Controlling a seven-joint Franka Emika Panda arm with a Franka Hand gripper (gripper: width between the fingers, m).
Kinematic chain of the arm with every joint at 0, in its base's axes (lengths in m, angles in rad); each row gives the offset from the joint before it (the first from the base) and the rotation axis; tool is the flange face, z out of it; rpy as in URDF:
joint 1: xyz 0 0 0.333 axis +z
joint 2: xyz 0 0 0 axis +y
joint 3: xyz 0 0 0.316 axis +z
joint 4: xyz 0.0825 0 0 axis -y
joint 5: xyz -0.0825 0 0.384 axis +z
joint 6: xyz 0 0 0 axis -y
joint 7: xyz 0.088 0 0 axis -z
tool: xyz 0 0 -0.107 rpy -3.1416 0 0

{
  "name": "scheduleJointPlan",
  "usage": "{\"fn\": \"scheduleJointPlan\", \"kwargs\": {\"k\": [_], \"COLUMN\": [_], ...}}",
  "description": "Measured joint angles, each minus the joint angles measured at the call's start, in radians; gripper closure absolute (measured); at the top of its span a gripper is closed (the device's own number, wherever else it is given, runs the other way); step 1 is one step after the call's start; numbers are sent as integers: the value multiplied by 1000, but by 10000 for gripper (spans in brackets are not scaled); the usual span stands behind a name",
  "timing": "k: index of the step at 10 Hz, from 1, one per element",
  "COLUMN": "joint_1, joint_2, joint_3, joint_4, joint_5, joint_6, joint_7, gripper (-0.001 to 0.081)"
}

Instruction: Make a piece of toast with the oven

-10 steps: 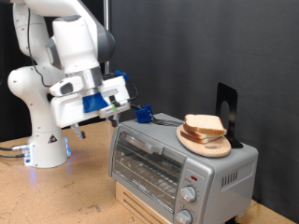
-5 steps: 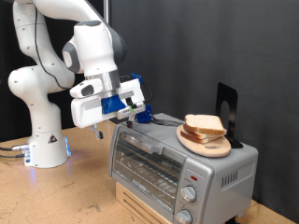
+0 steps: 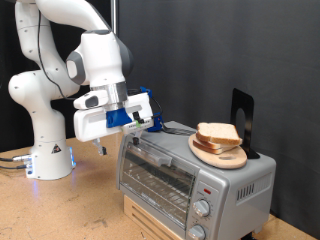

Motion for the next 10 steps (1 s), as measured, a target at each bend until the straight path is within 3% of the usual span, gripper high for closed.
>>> {"fn": "scheduleJointPlan", "kwargs": {"k": [5, 10], "joint_1": [-74, -130], "joint_2": [33, 104], "joint_3": [-21, -71], "joint_4": [-8, -25], "joint_5": [-91, -161], "joint_6": [10, 107], "joint_7": [-24, -110], "gripper": [6, 6]}}
